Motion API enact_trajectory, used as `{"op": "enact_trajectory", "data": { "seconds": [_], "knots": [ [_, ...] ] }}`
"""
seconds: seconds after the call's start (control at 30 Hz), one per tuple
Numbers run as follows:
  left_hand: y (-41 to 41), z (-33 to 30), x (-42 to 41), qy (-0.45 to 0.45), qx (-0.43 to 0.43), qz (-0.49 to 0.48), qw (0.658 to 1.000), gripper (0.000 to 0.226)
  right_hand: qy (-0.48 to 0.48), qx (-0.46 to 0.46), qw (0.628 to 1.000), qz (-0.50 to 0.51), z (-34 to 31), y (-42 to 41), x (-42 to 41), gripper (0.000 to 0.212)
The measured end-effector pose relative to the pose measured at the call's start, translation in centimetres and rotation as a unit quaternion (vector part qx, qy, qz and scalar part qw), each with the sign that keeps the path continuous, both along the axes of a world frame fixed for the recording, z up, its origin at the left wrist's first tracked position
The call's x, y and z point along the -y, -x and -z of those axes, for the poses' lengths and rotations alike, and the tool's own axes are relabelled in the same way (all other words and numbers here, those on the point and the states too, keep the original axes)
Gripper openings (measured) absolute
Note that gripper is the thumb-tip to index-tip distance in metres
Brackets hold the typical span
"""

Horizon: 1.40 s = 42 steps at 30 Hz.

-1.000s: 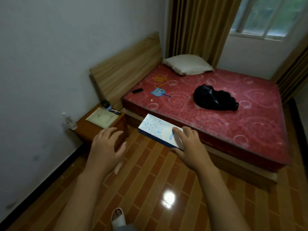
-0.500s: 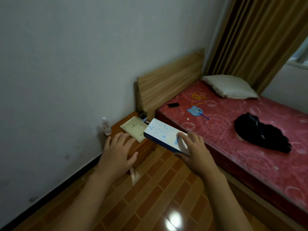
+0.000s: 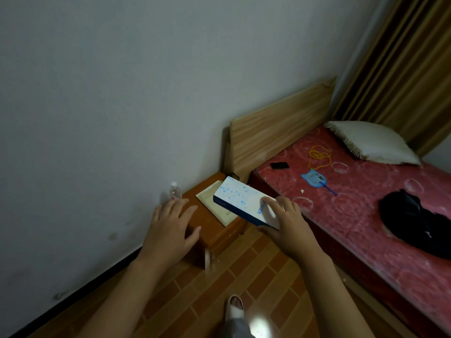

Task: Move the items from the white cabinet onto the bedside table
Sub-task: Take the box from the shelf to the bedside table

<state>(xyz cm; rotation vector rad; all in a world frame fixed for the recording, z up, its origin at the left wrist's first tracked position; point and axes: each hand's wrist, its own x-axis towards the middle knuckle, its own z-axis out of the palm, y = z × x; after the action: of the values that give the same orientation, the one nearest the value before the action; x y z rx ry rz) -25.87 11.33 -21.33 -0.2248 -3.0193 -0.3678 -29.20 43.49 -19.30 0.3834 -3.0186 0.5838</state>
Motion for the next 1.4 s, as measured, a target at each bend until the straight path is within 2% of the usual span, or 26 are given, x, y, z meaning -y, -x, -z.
{"op": "enact_trajectory", "data": {
  "seconds": [0.33,0.7,1.07,1.4],
  "knots": [
    [15.8,3.1,0.7,-0.037,-0.005,-0.018,0.999,0.060,0.037,0.027,0.999,-0.007,4.5,16.8,0.6,0.071],
    [32.9,7.3,1.1,-0.039,0.035,-0.013,0.999,0.052,0.045,0.090,0.995,-0.015,10.9,33.8,1.7,0.075],
    [44.8,18.3,5.4,-0.065,0.090,0.032,0.993,0.052,0.040,0.149,0.987,0.039,22.7,41.4,6.0,0.077],
    [49.4,31.0,4.2,-0.067,0.146,0.099,0.982,0.056,0.020,0.215,0.972,0.086,36.9,42.5,7.3,0.077]
  ]
}}
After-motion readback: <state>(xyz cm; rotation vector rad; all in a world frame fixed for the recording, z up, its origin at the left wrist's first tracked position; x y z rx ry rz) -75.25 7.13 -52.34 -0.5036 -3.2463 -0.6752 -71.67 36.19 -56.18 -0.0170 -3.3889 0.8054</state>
